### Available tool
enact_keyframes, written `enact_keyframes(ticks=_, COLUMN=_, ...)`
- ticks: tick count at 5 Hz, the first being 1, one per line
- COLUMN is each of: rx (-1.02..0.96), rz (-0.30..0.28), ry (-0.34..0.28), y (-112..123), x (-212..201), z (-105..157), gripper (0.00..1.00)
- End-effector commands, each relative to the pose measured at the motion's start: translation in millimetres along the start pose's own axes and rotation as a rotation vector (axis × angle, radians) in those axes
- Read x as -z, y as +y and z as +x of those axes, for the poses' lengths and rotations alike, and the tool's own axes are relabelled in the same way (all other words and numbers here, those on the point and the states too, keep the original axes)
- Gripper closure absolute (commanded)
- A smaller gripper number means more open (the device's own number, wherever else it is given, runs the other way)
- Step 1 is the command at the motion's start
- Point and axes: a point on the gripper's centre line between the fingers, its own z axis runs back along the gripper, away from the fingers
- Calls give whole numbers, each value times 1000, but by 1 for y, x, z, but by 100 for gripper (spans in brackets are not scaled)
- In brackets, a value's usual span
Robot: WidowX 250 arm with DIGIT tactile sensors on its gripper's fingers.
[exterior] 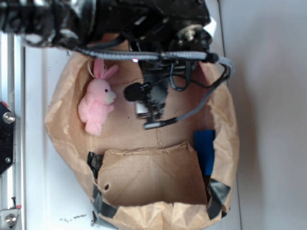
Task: Grab the pink bunny.
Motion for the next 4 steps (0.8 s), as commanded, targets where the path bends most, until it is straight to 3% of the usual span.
enact_keyframes(ticks=1, rx=-166, rz=52, ry=-134, y=-31, x=-34, z=-5, gripper=0)
enact_keyframes(ticks=2, rx=-199, rz=49, ry=-150, y=-47, x=-38, z=-9, gripper=0)
enact_keyframes(ticks=3, rx=-354, rz=29, ry=-70, y=-22, x=-29, z=-12, gripper=0)
enact_keyframes(ticks=4, rx=-497, rz=59, ry=-44, y=-16, x=-16, z=-25, gripper=0)
